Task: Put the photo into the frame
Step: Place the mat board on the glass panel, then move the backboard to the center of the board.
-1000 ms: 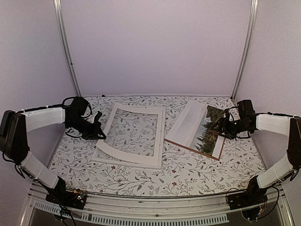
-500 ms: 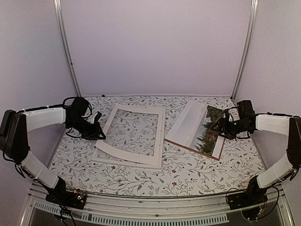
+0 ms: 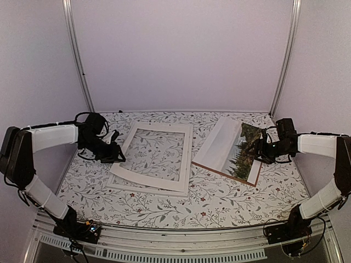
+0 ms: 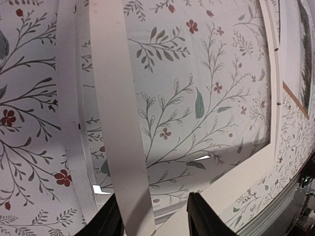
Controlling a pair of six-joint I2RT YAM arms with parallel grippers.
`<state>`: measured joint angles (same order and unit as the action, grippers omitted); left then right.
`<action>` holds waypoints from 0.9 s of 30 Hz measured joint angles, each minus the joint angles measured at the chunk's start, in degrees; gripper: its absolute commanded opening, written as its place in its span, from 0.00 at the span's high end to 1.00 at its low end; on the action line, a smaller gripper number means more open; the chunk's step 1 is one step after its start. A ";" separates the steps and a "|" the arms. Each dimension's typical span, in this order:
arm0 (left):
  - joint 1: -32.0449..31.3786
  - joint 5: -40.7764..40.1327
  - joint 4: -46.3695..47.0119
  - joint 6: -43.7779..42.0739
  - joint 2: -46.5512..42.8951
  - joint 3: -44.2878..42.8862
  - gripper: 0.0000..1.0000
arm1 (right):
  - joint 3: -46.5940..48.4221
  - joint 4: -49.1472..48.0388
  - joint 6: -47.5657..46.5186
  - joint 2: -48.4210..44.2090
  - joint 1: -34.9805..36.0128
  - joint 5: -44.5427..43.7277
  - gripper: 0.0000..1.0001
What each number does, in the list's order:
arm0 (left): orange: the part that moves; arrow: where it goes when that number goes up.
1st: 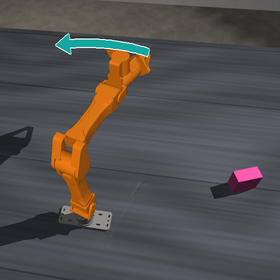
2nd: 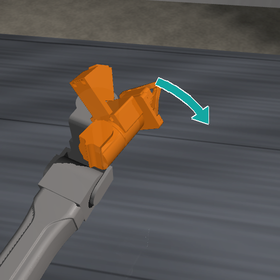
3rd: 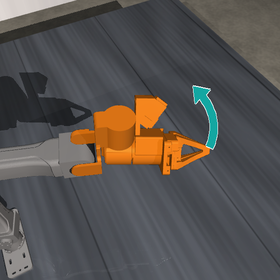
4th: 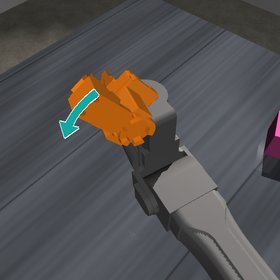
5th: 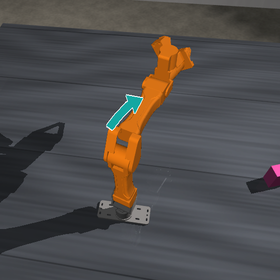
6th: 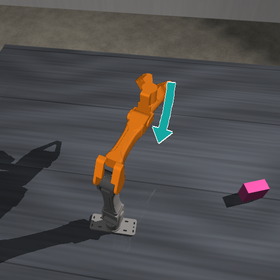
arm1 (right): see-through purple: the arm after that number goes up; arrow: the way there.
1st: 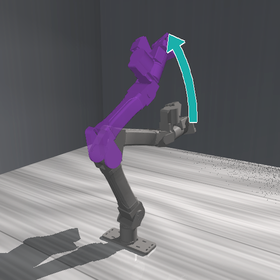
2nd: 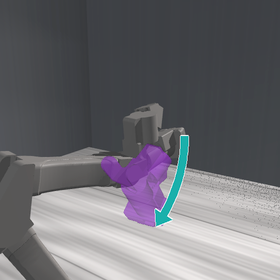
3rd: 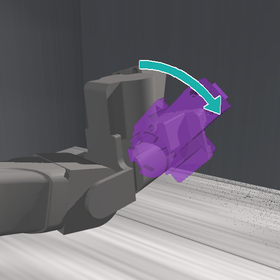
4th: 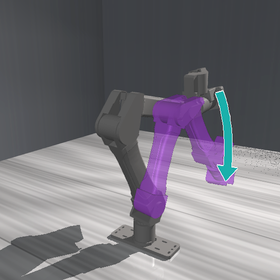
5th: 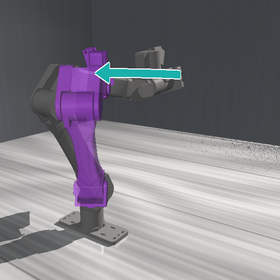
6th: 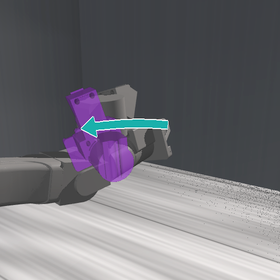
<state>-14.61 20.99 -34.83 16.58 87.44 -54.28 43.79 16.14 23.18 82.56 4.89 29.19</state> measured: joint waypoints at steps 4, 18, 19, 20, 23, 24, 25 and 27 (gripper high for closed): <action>-0.17 -1.22 -0.20 -0.11 0.02 -0.55 0.49 | -0.07 -0.04 0.00 0.00 0.00 0.00 0.32; -0.46 -5.90 -1.29 -0.52 0.00 -2.45 0.44 | -0.42 -0.39 0.02 0.02 0.00 0.00 0.32; -0.46 -6.21 -1.40 -0.52 0.00 -2.54 0.44 | -0.42 -0.39 0.02 0.02 0.00 0.00 0.32; -0.46 -6.51 -1.51 -0.52 0.00 -2.64 0.44 | -0.42 -0.39 0.02 0.02 0.00 0.00 0.32; -0.52 -6.91 -1.46 -0.52 -0.24 -2.84 0.43 | -0.42 -0.37 0.02 0.02 0.00 -0.02 0.32; -0.59 -6.99 -1.46 -0.52 -0.46 -2.86 0.43 | -0.42 -0.37 0.02 0.02 0.00 -0.02 0.32; -0.70 -7.15 -1.42 -0.50 -0.76 -2.89 0.43 | -0.42 -0.37 0.00 0.02 0.00 -0.04 0.31; -1.05 -7.19 -1.20 -0.46 -1.55 -2.91 0.42 | -0.42 -0.37 0.00 0.02 0.00 -0.04 0.31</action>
<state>-15.66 13.80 -36.03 16.12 85.89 -57.19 43.38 15.77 23.18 82.59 4.89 29.15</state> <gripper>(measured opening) 0.571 0.685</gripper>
